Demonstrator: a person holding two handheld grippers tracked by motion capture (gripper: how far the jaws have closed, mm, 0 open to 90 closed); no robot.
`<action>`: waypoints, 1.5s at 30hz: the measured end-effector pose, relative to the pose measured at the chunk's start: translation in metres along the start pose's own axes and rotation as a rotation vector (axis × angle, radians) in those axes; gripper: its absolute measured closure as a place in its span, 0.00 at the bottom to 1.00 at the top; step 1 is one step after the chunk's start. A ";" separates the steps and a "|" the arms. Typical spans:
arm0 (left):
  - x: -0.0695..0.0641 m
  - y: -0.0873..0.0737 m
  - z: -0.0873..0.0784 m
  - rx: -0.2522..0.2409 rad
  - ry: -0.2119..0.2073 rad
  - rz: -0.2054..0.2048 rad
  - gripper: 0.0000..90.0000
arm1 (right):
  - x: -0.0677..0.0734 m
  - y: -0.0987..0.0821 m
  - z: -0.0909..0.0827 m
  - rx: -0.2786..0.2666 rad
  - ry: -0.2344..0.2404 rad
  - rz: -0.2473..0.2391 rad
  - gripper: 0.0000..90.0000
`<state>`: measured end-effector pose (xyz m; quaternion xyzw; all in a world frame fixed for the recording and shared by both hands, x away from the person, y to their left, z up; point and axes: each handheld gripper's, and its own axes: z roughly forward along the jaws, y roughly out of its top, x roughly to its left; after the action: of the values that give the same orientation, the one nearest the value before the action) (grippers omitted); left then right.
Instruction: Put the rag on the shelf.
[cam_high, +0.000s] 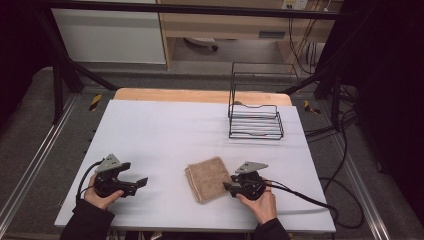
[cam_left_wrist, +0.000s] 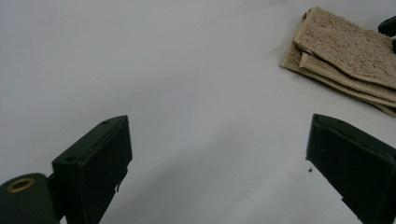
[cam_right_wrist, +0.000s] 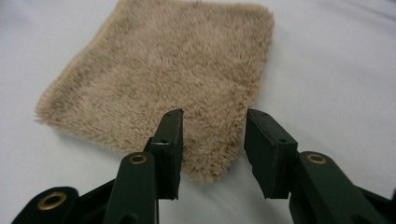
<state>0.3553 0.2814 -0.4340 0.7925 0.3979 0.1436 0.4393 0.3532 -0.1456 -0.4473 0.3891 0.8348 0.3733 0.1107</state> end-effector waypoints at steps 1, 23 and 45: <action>-0.001 0.001 0.000 0.001 0.003 -0.001 0.07 | 0.000 -0.001 0.001 0.003 0.008 0.009 0.69; -0.065 0.056 0.074 0.073 -0.027 -0.010 0.13 | 0.000 -0.005 -0.018 -0.055 0.027 0.129 0.63; -0.086 0.065 0.132 0.166 -0.030 -0.049 0.62 | -0.038 0.000 -0.028 -0.153 0.023 0.107 0.18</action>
<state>0.4093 0.1197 -0.4466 0.8183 0.4212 0.0876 0.3813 0.3652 -0.1883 -0.4323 0.4193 0.7833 0.4456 0.1105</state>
